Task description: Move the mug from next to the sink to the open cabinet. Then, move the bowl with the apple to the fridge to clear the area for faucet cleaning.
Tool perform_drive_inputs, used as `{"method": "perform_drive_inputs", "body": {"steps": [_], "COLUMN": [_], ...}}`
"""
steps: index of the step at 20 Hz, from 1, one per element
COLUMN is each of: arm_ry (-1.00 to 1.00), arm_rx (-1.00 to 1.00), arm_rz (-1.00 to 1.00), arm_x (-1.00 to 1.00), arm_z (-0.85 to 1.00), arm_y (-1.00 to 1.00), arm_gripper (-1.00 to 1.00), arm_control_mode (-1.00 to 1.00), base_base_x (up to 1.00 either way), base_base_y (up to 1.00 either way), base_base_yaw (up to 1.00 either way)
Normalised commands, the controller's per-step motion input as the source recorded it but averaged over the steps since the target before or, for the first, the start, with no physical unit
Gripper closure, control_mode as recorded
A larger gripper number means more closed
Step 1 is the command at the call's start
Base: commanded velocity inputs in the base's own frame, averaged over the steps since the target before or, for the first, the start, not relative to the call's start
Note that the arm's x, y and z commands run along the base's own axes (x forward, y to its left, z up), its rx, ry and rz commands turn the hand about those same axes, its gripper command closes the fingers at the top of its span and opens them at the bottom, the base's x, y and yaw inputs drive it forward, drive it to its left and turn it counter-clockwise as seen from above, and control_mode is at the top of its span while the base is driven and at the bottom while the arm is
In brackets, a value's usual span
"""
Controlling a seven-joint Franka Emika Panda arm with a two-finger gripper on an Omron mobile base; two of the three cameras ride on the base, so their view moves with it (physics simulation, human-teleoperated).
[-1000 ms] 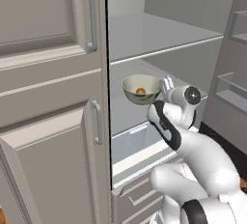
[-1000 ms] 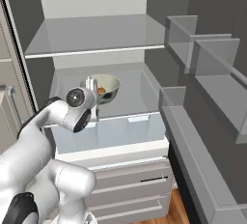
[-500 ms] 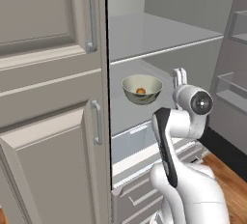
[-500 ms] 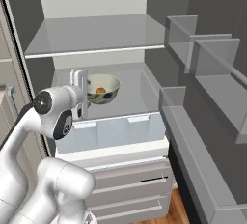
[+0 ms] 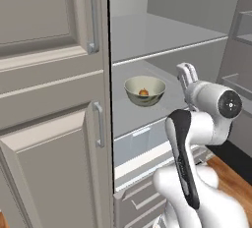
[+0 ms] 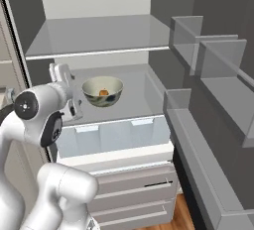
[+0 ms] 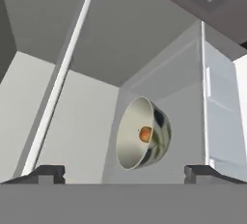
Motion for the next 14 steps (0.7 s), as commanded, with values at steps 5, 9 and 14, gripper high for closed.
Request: {"method": "perform_drive_inputs", "body": {"steps": [5,9,14], "arm_ry": [0.27,0.36,0.30], "arm_rx": [-0.17,-0.13,-0.15], "arm_rz": [0.44,0.42,0.14], "arm_x": [-0.64,-0.69,-0.43], "arm_z": [0.31,0.08,-0.16], "arm_y": [0.02,0.05,0.18], "arm_gripper": [-1.00,-1.00,-1.00], "arm_control_mode": [-1.00,-1.00,1.00], "base_base_x": [0.00,0.00,-0.40], "base_base_y": [0.00,0.00,0.13], "base_base_yaw": [0.00,0.00,0.04]}}
